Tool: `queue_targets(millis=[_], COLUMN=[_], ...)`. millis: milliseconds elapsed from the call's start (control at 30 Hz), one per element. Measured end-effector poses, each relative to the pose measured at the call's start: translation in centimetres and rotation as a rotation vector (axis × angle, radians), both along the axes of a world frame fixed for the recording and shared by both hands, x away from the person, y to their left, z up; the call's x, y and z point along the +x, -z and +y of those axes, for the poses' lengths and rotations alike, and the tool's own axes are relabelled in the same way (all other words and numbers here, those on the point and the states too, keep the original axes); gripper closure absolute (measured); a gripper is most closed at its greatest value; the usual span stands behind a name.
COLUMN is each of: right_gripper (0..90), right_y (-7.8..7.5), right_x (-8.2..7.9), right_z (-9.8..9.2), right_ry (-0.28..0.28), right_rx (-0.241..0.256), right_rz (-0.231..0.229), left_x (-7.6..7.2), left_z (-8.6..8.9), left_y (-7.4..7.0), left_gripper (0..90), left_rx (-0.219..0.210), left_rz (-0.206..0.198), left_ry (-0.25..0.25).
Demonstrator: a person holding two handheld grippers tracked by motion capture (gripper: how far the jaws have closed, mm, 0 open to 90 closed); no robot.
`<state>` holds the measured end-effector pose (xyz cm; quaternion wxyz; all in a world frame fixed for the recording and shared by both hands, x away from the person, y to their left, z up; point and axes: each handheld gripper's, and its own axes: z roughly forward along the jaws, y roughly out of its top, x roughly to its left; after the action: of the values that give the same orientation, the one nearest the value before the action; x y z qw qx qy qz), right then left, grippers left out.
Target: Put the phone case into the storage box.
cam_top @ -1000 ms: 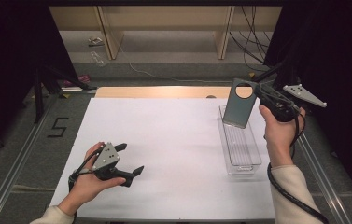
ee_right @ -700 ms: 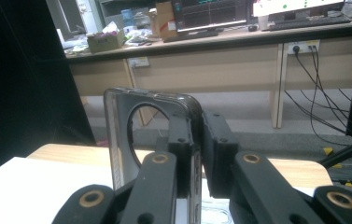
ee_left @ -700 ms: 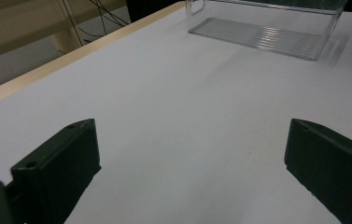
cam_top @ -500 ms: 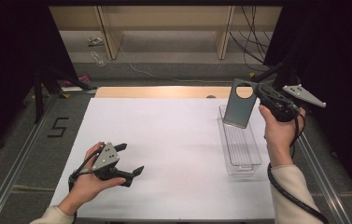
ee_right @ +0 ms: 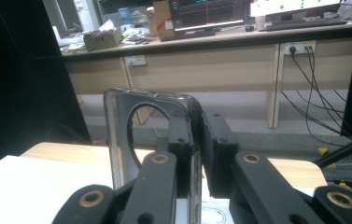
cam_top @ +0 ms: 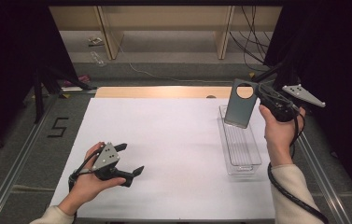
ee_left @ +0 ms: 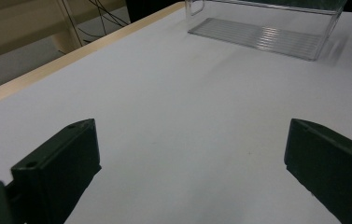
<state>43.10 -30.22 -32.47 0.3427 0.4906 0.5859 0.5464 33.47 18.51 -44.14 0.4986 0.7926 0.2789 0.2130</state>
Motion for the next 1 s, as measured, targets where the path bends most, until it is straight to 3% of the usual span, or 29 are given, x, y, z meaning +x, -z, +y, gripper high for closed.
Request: queue_targets(millis=[1000], right_gripper=[83.2], right_y=[0.09], right_x=[0.71], right_z=[-0.37], right_ry=[0.003], right_rx=[-0.024], right_rz=[-0.001], left_x=[0.05], left_z=[-0.03], left_y=[0.07], left_gripper=[3.3], left_rx=[0.001], left_rz=[0.004], left_ry=[0.0])
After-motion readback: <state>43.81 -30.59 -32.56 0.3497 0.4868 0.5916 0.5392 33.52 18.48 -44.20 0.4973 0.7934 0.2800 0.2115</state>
